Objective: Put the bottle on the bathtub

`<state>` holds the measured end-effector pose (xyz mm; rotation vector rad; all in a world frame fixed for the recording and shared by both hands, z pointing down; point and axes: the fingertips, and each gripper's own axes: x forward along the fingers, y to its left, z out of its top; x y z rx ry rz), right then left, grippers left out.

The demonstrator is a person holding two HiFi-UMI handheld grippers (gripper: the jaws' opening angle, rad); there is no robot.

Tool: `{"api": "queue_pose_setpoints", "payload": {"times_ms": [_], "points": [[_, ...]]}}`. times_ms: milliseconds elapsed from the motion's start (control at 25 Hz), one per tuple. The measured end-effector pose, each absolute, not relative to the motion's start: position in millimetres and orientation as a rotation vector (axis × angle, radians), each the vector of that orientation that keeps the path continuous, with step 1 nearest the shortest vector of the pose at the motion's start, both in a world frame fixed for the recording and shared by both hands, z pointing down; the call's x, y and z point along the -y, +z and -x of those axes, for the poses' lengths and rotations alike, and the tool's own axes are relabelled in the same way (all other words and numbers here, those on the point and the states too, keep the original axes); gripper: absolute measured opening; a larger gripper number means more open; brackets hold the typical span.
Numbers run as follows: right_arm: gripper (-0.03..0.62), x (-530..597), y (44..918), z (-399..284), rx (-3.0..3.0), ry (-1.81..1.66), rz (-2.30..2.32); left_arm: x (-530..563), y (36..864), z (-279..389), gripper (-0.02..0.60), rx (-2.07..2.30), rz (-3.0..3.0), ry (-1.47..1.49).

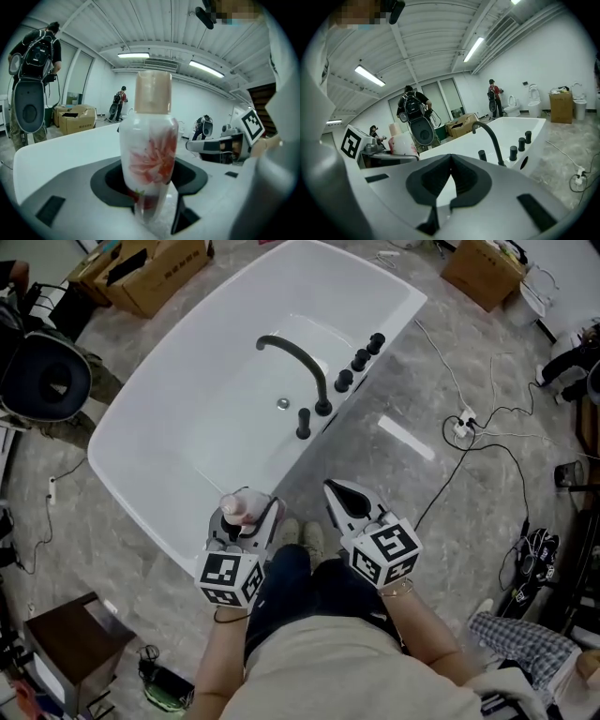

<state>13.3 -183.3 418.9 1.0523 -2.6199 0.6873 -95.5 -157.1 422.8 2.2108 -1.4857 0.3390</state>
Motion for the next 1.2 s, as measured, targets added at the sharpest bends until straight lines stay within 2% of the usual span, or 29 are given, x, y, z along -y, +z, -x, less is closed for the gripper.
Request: {"api": "queue_pose_setpoints", "payload": {"times_ms": [520,1200], "points": [[-0.003,226,475,7,2.518,0.71,-1.111,205,488,126,0.235,1.385,-2.236,0.458],[-0.003,253,582,14,2.451,0.757,-1.113,238,596,123,0.235,1.321,-2.254,0.491]]}}
